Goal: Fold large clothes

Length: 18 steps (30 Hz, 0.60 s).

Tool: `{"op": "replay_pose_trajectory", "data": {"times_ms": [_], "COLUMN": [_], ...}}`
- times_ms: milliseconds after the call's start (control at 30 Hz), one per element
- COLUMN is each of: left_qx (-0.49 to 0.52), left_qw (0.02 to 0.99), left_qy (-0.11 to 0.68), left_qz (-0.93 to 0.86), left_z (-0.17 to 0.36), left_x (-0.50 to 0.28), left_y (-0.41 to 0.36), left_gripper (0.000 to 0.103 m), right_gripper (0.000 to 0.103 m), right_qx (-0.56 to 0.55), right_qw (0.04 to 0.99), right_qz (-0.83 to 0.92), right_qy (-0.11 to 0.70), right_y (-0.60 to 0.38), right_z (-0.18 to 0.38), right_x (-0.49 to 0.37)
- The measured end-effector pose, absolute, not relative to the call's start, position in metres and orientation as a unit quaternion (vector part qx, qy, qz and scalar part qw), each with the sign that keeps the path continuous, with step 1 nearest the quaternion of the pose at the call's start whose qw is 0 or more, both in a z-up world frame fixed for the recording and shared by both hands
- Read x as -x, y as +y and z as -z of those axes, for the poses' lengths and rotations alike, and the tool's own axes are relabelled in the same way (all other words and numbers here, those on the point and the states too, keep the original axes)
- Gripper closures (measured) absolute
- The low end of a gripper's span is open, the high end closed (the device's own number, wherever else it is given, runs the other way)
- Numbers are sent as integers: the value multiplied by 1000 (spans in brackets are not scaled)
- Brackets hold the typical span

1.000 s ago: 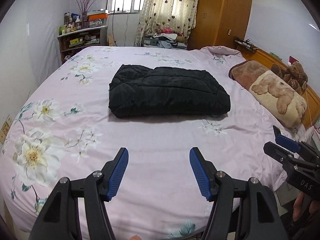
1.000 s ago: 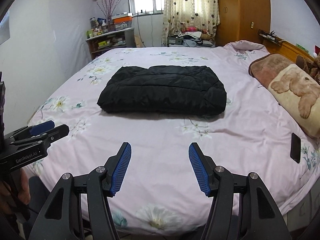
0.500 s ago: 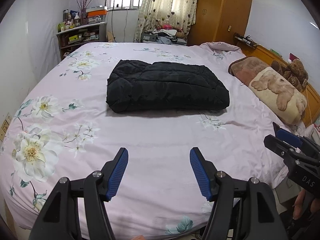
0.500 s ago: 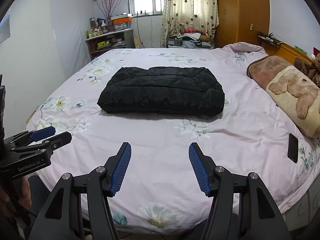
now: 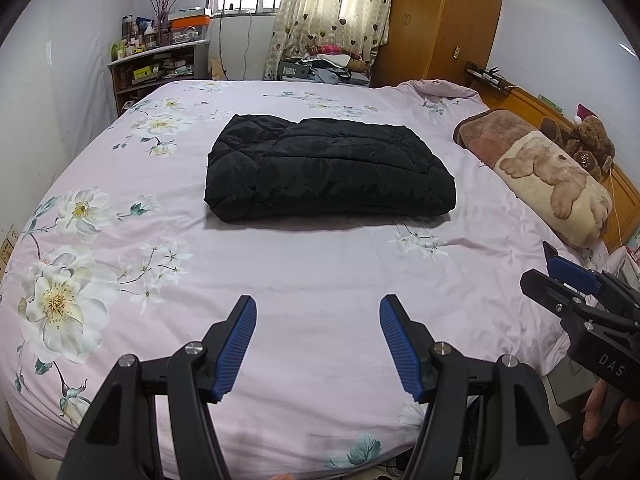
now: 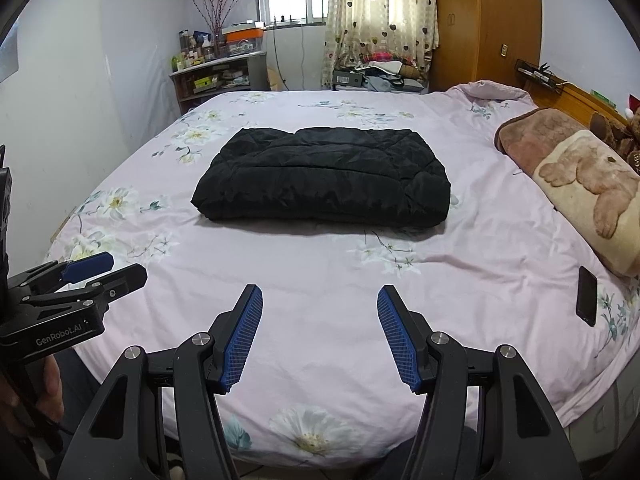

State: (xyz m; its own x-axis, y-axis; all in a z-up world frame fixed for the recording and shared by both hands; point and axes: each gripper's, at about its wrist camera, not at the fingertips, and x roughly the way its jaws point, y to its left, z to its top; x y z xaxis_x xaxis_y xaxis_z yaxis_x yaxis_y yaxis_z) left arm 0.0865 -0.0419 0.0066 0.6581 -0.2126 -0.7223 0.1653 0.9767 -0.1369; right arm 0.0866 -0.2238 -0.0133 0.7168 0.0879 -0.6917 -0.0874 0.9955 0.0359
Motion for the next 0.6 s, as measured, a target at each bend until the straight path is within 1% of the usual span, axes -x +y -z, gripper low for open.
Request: {"op": "replay_pose_trajectory", "data": {"times_ms": [600], "left_qx": [22], "left_qw": [911], "left_qy": [398], "left_qz": [107], "left_z": [-10], "left_x": [-84], "left_y": [-47], "left_gripper": [35], "right_gripper": [43], "right_qx": [1], "right_qw": [924], "right_qz": [-49], "right_qy": [378], "right_y": [-227], "right_z": [22], "right_x": [-86]}}
